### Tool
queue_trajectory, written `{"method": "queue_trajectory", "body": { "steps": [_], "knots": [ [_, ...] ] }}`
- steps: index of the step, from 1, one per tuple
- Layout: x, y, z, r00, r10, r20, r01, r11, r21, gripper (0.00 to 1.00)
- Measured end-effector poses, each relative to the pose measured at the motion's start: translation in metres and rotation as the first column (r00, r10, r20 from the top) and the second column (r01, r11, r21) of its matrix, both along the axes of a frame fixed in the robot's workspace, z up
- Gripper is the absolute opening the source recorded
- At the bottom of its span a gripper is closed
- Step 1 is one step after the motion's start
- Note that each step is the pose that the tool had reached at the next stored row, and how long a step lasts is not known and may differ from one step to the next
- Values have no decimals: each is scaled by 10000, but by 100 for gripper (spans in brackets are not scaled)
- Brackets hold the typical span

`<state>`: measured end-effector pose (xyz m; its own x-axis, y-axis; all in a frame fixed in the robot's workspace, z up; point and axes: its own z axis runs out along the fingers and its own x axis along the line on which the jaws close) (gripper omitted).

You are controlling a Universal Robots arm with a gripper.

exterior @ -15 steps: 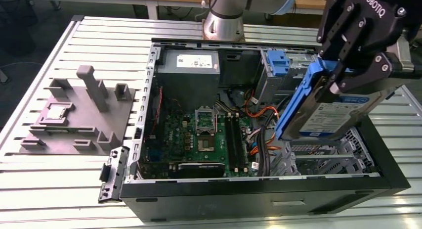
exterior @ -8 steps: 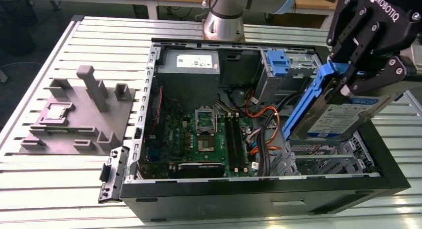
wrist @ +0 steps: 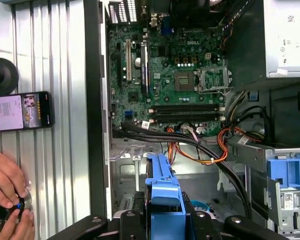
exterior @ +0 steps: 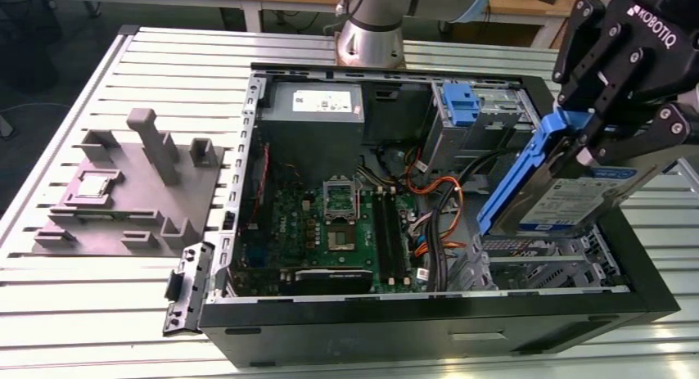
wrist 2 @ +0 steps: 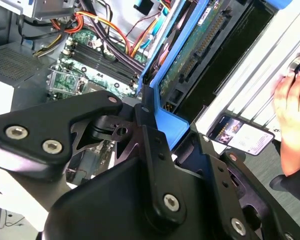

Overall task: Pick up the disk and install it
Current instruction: 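Pick up the disk, then insert the disk into the insertion slot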

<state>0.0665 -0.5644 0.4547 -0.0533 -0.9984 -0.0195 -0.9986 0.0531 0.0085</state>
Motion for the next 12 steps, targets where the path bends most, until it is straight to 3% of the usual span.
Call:
{"method": "queue_trajectory", "body": {
  "steps": [12],
  "knots": [
    [85, -32, -76, 10000, 0, 0, 0, 10000, 0, 36]
  ]
}}
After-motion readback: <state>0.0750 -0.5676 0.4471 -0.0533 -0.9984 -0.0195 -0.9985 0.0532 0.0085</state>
